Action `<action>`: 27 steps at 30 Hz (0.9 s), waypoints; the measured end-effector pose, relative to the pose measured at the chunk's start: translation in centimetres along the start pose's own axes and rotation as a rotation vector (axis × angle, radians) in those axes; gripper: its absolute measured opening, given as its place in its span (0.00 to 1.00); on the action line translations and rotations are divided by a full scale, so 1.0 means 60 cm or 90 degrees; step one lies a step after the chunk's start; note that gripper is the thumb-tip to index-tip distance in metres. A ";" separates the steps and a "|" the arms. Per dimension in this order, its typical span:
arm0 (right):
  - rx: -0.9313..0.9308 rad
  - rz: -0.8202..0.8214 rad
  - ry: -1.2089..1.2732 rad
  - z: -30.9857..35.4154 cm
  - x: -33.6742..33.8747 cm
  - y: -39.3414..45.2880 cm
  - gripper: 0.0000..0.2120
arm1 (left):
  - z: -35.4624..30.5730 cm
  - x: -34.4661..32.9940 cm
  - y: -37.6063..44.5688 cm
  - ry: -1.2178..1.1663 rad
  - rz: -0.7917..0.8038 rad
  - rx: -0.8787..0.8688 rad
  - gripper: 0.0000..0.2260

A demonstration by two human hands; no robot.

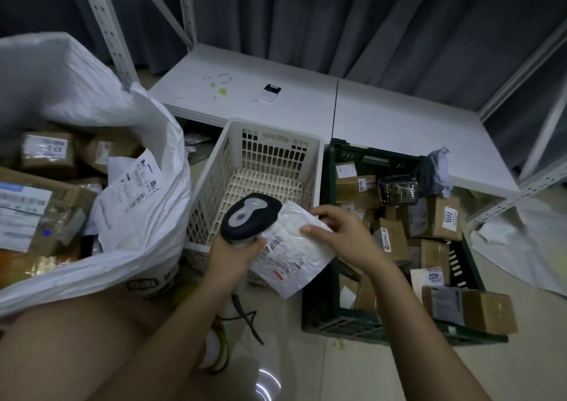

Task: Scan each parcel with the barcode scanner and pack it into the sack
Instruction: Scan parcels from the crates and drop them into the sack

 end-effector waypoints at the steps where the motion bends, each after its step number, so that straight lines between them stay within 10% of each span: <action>1: -0.014 0.001 0.023 -0.014 0.004 -0.002 0.09 | 0.003 0.004 0.003 -0.001 -0.009 0.007 0.22; 12: -0.090 -0.107 0.326 -0.078 -0.053 -0.016 0.11 | 0.035 0.018 0.024 -0.047 -0.058 0.083 0.25; 16: 0.119 -0.233 -0.041 0.008 0.002 -0.019 0.27 | 0.027 0.022 0.028 0.021 -0.033 0.038 0.22; 20: 0.152 -0.102 -0.302 0.046 -0.027 0.026 0.17 | 0.030 0.017 0.025 0.047 -0.003 0.042 0.25; 27: -0.055 -0.260 0.108 -0.047 0.052 0.038 0.03 | 0.022 0.025 0.023 0.009 -0.041 0.040 0.21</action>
Point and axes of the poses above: each hand's wrist, its own y-axis towards the middle knuckle, its own x-axis out of the back of the hand, z = x × y, the point moved 7 cm from there along y, towards the middle knuckle, and after that the axes turned 10 degrees about -x, right-handed, at the moved point
